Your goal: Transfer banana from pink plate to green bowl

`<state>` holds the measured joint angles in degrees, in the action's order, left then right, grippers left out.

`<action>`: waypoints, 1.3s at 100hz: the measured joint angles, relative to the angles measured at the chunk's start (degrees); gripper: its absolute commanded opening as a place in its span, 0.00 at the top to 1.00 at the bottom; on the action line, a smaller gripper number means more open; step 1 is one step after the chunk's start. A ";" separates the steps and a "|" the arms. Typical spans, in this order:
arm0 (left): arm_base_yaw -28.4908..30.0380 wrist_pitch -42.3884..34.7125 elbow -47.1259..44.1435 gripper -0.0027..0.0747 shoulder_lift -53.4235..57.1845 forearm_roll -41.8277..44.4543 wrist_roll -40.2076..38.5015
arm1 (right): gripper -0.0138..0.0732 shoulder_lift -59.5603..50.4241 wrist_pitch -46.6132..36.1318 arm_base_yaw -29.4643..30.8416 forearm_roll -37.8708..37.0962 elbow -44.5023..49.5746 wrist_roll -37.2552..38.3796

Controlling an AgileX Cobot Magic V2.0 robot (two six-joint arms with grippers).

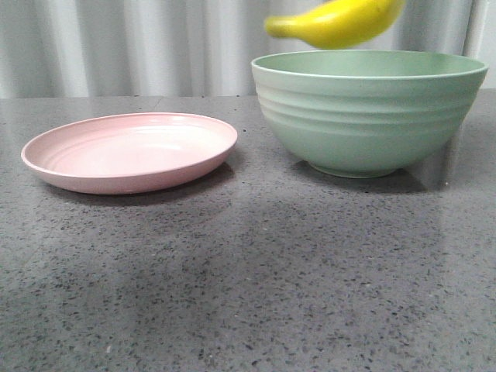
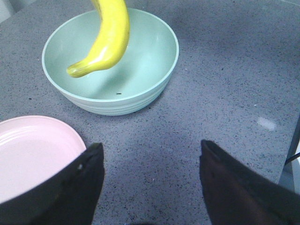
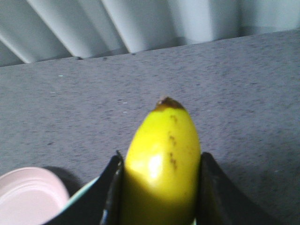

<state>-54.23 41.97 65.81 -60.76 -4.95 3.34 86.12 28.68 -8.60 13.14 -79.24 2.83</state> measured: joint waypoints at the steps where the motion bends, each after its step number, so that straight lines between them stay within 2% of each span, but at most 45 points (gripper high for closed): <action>1: 0.00 0.00 0.00 0.44 0.00 0.00 0.00 | 0.93 0.20 0.00 0.10 -0.15 0.00 0.00; 10: 0.00 0.00 0.00 0.44 0.00 0.00 0.00 | 0.87 1.88 0.00 0.21 -1.46 0.00 0.00; 27: 0.00 0.00 0.00 0.44 0.00 -0.11 0.00 | 0.57 4.14 0.00 0.21 -3.30 0.00 -0.15; 36: 0.00 0.00 0.00 0.44 0.00 -0.11 0.00 | 0.50 4.55 0.00 0.21 -3.77 0.00 -0.55; 74: 0.00 -1.39 0.00 0.45 0.00 -0.11 -1.68 | 0.51 4.34 0.43 0.21 -4.07 0.00 -1.07; 78: 0.00 -1.39 0.00 0.49 0.00 -0.11 -2.04 | 0.52 3.89 1.08 0.21 -4.07 0.00 -1.19; 83: 0.00 -1.39 0.00 0.59 0.11 -0.11 -2.33 | 0.58 3.01 2.81 0.21 -4.11 0.00 -1.69; 93: 0.00 -1.39 0.00 0.90 1.23 -0.11 -2.73 | 0.73 0.41 6.84 0.21 -4.20 0.00 -3.17; 97: 0.00 -1.39 0.00 0.99 1.94 0.03 -2.72 | 0.80 -0.64 8.90 0.21 -4.20 0.00 -3.43; 107: 0.00 -1.39 0.00 0.99 4.11 0.65 -2.72 | 0.93 -3.81 13.45 0.21 -4.55 0.00 -4.08; 130: 0.00 -1.79 -3.89 0.99 12.09 2.57 -2.86 | 0.93 -13.80 16.94 0.21 -4.80 4.50 -5.97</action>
<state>-54.23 40.18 61.92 -48.67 -2.38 0.48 72.32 45.62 -8.39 8.35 -74.74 -3.14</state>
